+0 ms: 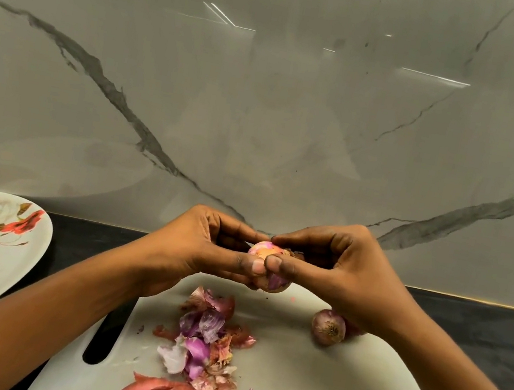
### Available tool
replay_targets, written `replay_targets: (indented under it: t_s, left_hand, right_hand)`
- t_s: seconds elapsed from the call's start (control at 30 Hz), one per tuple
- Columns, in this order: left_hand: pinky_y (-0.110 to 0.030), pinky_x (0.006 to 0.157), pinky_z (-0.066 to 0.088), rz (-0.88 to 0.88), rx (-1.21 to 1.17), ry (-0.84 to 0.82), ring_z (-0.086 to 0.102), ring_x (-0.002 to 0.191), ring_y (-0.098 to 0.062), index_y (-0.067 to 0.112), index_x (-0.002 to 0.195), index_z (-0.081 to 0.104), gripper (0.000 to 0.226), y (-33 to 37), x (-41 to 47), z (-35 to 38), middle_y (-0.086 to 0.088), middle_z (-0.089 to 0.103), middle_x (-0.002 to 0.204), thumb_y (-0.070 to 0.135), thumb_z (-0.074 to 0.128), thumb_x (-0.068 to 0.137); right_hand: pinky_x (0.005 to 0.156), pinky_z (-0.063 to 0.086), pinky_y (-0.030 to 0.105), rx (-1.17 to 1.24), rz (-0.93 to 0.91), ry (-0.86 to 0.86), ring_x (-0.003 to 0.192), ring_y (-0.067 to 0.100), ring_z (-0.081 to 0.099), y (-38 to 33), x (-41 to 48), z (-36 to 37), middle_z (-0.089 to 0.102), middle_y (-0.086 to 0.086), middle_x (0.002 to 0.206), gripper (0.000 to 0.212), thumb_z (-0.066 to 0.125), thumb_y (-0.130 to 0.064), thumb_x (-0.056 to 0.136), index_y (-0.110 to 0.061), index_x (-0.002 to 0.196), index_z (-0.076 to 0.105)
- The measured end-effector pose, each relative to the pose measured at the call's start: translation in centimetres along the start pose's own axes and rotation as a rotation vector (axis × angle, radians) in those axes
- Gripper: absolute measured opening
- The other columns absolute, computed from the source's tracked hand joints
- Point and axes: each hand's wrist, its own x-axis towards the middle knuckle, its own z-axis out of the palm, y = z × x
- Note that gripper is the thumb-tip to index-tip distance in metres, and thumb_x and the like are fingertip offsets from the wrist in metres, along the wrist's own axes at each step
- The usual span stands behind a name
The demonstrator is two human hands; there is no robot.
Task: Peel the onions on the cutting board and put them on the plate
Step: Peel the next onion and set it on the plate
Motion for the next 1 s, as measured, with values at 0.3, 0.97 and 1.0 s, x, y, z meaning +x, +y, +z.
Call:
replay_targets:
  t_s: [0.3, 0.97, 1.0]
  left_hand:
    - [-0.029, 0.081, 0.064, -0.07, -0.075, -0.029, 0.076, 0.108, -0.032, 0.004, 0.12, 0.075, 0.042, 0.4, 0.0, -0.7, -0.016, 0.078, 0.117, 0.002, 0.079, 0.079]
    - [-0.035, 0.077, 0.065, -0.126, -0.246, -0.261, 0.068, 0.115, -0.036, 0.006, 0.133, 0.07, 0.056, 0.4, -0.2, -1.8, -0.023, 0.065, 0.137, 0.014, 0.07, 0.078]
    - [-0.036, 0.077, 0.063, -0.123, -0.245, -0.266, 0.067, 0.116, -0.036, 0.007, 0.135, 0.068, 0.054, 0.4, -0.2, -1.9, -0.023, 0.064, 0.139, 0.014, 0.066, 0.082]
  right_hand:
    - [0.083, 0.063, 0.026, 0.101, 0.049, -0.077, 0.098, 0.016, 0.079, 0.3, 0.2, -1.0, 0.082, -0.001, 0.103, 0.03, 0.079, -0.014, 0.086, -0.011, 0.116, 0.079]
    - [0.074, 0.066, 0.04, 0.112, 0.119, -0.081, 0.082, 0.033, 0.08, -0.7, 0.2, -2.6, 0.08, 0.015, 0.087, 0.01, 0.076, -0.005, 0.09, 0.0, 0.098, 0.078]
    - [0.073, 0.066, 0.039, 0.105, 0.129, -0.108, 0.081, 0.033, 0.08, -0.8, 0.1, -2.8, 0.08, 0.015, 0.086, 0.009, 0.076, -0.004, 0.09, 0.0, 0.097, 0.078]
